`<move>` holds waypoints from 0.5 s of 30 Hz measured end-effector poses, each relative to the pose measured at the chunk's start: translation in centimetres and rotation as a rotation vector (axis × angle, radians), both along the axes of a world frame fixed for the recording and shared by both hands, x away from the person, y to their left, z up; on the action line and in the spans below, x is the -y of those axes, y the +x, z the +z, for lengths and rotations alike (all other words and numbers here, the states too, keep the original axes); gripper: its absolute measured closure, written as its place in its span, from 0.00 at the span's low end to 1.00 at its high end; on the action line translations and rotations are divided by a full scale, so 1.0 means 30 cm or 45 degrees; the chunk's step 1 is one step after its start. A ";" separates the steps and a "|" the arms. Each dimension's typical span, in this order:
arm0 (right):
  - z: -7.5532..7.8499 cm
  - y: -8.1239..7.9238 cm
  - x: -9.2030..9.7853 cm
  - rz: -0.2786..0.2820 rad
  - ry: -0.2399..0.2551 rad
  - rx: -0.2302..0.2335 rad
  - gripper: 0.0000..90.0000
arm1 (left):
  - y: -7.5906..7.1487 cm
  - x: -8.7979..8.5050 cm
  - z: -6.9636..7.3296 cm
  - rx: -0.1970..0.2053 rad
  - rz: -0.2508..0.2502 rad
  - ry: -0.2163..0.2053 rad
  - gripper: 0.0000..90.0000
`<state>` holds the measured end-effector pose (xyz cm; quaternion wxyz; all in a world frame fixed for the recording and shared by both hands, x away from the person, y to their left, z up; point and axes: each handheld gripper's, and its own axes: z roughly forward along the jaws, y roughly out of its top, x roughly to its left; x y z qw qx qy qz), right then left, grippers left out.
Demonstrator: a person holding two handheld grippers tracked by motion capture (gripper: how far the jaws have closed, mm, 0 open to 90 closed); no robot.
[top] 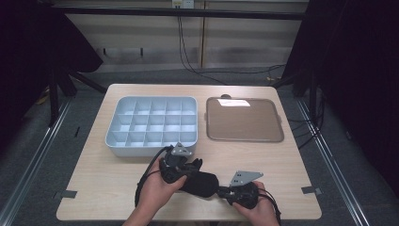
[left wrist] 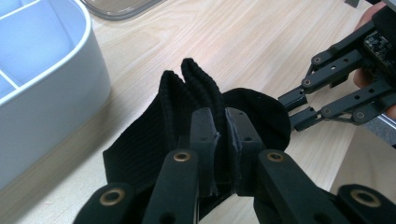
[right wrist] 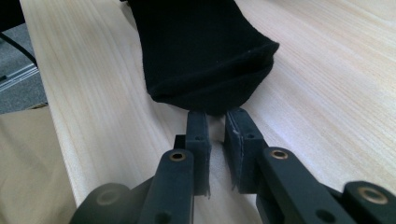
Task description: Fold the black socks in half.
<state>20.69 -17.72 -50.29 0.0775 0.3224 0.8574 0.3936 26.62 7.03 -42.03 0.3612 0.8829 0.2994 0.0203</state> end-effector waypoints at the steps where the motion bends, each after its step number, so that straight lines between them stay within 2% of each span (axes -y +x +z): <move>1: 0.000 0.000 0.000 0.000 0.001 0.000 0.89 | -0.002 0.004 -0.003 -0.001 -0.001 -0.005 0.91; 7: 0.000 0.002 -0.004 0.001 0.005 -0.006 0.89 | -0.005 0.021 -0.017 -0.002 -0.012 -0.007 0.91; 8: -0.001 0.005 -0.006 0.004 0.009 -0.004 0.89 | -0.006 0.025 -0.021 -0.002 -0.017 0.010 0.91; 15: -0.002 0.006 -0.025 0.010 0.008 -0.001 0.88 | -0.014 0.046 -0.047 -0.018 -0.041 0.020 0.91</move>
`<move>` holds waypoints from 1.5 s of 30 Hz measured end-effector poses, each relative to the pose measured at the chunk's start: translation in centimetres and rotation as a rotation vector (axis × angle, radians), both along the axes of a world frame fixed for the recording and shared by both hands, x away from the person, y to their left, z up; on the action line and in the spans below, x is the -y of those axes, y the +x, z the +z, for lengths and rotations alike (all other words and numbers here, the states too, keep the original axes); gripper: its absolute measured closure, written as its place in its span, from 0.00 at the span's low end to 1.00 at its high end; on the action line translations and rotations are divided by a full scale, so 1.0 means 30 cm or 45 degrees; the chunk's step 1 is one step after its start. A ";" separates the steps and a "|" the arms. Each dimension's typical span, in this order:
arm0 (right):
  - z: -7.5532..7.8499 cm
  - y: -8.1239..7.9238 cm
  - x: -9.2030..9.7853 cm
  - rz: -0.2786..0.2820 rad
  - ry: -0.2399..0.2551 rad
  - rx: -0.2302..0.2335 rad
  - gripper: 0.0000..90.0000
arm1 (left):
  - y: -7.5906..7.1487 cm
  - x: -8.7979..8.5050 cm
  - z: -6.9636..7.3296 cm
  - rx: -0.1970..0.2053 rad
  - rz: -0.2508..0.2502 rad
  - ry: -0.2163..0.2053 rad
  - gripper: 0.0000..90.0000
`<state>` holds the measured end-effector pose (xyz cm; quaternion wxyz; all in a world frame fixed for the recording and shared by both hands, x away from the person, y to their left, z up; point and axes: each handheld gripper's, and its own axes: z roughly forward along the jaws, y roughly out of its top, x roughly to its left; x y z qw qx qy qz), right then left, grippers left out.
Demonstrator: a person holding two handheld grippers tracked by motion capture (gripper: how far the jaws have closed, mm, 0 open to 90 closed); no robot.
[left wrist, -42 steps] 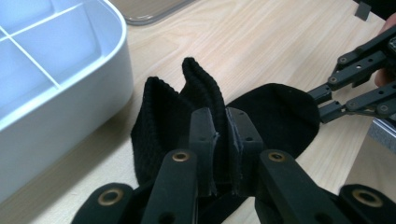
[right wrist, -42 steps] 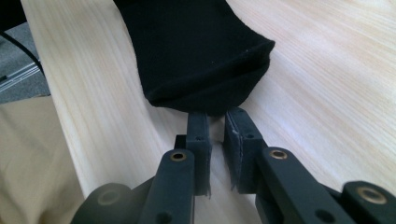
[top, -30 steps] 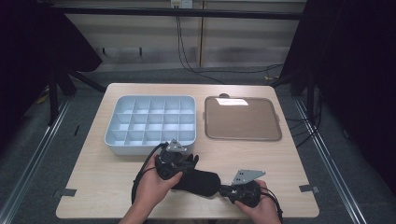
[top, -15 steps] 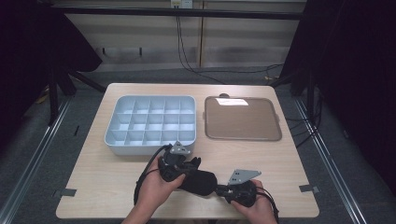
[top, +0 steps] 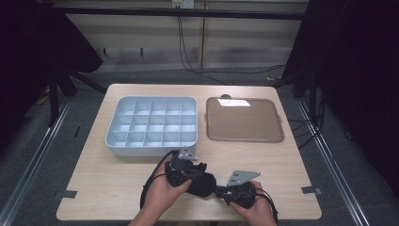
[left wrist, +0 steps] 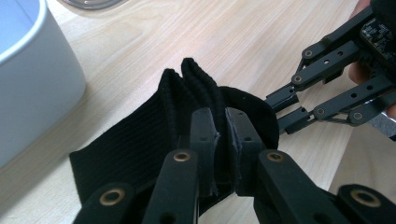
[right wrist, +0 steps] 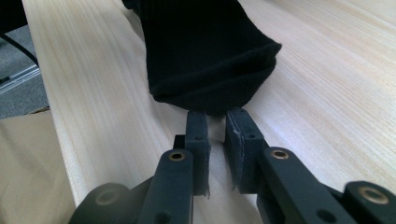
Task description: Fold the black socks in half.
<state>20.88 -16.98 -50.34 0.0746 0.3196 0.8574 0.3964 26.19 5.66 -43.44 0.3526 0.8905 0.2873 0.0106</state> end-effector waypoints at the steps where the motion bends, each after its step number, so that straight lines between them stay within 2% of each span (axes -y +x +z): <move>1: 0.000 0.000 0.000 0.001 0.000 0.001 0.88 | -0.001 0.003 -0.003 0.000 -0.004 0.006 0.91; 10: 0.000 0.000 -0.001 0.004 0.001 0.002 0.88 | -0.016 0.036 -0.025 0.004 -0.026 0.019 0.91; 13: -0.001 0.000 -0.002 0.005 0.003 0.002 0.88 | -0.017 0.042 -0.033 0.006 -0.062 0.034 0.91; 15: -0.001 0.000 -0.002 0.005 0.003 0.002 0.88 | -0.019 0.045 -0.041 -0.003 -0.068 0.024 0.89; 17: -0.001 0.000 -0.002 0.004 0.005 0.001 0.88 | -0.019 0.045 -0.041 -0.013 -0.058 -0.009 0.84; 19: -0.001 0.000 -0.002 0.006 0.005 0.001 0.88 | -0.020 0.039 -0.029 -0.029 -0.039 -0.028 0.78; 20: -0.001 0.000 -0.002 0.006 0.005 0.001 0.88 | -0.015 0.028 -0.020 -0.022 -0.050 -0.033 0.76; 21: -0.001 0.001 -0.001 0.006 0.006 0.000 0.88 | -0.016 0.027 -0.018 -0.027 -0.021 -0.057 0.74; 25: -0.001 0.001 0.000 0.006 0.006 -0.002 0.88 | 0.003 -0.013 -0.002 -0.010 0.024 -0.083 0.67; 27: -0.002 0.001 -0.001 0.008 0.007 -0.001 0.88 | 0.020 -0.043 -0.005 -0.008 0.068 -0.074 0.64; 30: -0.002 0.001 -0.001 0.009 0.007 0.000 0.88 | 0.040 -0.087 -0.017 -0.014 0.123 -0.023 0.61; 34: -0.002 0.001 0.000 0.010 0.008 0.001 0.88 | 0.058 -0.134 -0.043 -0.017 0.192 0.012 0.59; 40: -0.001 0.001 -0.001 0.015 0.001 0.008 0.88 | 0.075 -0.178 -0.080 -0.061 0.246 0.019 0.58; 45: -0.001 0.001 -0.002 0.016 -0.004 0.010 0.88 | 0.078 -0.184 -0.105 -0.099 0.259 0.027 0.56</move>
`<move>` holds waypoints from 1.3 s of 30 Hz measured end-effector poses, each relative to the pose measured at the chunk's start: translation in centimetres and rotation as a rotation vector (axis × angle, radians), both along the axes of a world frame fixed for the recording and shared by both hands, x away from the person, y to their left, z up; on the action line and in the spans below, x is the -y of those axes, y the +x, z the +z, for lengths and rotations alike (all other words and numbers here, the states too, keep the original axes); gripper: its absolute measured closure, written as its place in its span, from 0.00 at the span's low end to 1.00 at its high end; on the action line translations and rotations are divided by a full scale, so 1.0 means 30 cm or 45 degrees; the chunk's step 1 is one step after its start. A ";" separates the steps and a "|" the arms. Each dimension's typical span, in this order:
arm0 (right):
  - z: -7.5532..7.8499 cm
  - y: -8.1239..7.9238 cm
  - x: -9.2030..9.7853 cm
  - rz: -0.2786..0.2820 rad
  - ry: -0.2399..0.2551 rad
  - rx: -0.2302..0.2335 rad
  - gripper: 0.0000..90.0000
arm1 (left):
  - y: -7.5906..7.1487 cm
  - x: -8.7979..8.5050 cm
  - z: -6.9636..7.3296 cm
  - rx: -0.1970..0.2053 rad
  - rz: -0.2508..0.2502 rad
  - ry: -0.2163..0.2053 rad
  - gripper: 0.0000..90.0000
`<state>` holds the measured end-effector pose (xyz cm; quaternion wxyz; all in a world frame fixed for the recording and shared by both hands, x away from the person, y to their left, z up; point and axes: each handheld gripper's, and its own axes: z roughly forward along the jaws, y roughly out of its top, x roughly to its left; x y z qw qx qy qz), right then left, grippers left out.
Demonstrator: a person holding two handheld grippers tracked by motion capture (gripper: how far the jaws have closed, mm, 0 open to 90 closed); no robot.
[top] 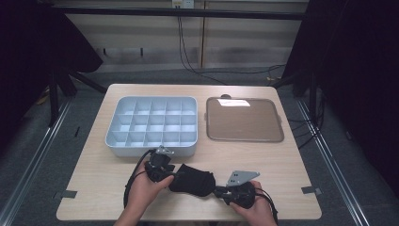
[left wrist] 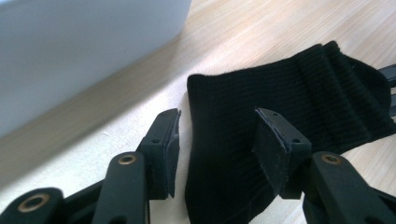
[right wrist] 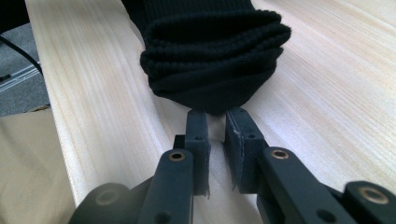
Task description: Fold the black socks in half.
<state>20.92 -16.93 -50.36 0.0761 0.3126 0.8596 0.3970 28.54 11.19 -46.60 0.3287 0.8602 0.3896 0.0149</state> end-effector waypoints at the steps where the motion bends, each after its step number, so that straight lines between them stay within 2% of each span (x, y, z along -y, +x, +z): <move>1: 0.000 -0.001 0.000 -0.002 -0.003 -0.001 0.88 | 0.001 -0.001 -0.004 -0.004 -0.004 0.007 0.56; 7: 0.001 -0.001 0.000 -0.001 -0.003 0.000 0.88 | 0.005 -0.004 -0.018 -0.032 0.003 0.014 0.57; 14: 0.000 -0.002 -0.001 -0.001 0.000 -0.001 0.88 | 0.006 -0.014 -0.015 -0.038 0.037 0.005 0.61; 18: -0.001 -0.001 0.001 0.002 0.005 -0.002 0.88 | 0.005 -0.007 -0.026 -0.055 0.025 0.017 0.62; 30: -0.001 0.000 0.000 0.001 0.005 -0.002 0.88 | -0.004 0.026 -0.049 -0.043 -0.004 0.084 0.65; 39: -0.001 0.000 0.001 -0.001 0.006 -0.003 0.88 | -0.005 0.032 -0.049 -0.058 -0.009 0.077 0.75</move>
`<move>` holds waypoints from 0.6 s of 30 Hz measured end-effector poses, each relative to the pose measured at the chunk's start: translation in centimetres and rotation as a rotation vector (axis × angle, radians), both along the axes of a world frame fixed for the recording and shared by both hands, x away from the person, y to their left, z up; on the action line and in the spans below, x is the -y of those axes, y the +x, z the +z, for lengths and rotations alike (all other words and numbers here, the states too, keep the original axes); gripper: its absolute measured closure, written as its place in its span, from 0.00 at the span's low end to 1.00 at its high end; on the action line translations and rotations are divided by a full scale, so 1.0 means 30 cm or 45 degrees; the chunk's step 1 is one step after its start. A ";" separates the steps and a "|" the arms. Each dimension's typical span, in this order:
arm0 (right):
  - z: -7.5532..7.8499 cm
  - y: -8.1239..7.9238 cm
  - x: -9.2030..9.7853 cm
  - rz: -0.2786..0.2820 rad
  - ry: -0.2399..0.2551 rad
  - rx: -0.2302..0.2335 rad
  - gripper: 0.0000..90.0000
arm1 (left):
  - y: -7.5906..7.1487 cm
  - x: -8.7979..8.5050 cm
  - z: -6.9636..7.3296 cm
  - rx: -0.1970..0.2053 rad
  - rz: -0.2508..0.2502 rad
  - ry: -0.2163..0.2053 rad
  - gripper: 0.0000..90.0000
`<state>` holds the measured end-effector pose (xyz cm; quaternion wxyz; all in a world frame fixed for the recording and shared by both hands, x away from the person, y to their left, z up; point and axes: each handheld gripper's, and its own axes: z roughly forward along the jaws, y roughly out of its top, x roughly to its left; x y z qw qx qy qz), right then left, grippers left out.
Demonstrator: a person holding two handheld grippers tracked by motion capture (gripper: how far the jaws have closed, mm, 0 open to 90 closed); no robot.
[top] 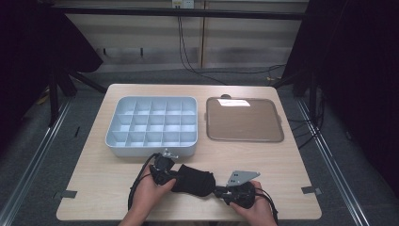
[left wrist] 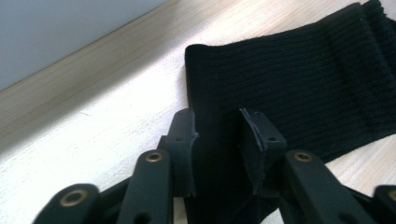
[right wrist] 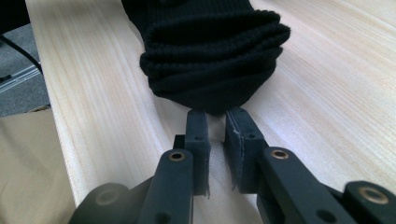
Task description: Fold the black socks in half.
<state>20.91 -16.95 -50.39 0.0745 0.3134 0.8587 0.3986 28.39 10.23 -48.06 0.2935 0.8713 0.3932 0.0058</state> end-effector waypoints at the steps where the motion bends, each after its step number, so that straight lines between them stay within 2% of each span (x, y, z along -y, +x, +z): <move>1: 0.000 0.000 0.000 0.000 -0.001 0.000 0.88 | 0.000 0.000 0.001 0.000 -0.001 0.000 0.77; 7: 0.000 0.000 -0.001 0.000 0.000 0.001 0.88 | -0.002 0.003 0.007 -0.004 -0.004 -0.004 0.88; 18: -0.001 0.001 -0.001 0.001 0.005 -0.004 0.88 | -0.004 0.003 0.034 -0.009 -0.012 -0.010 0.91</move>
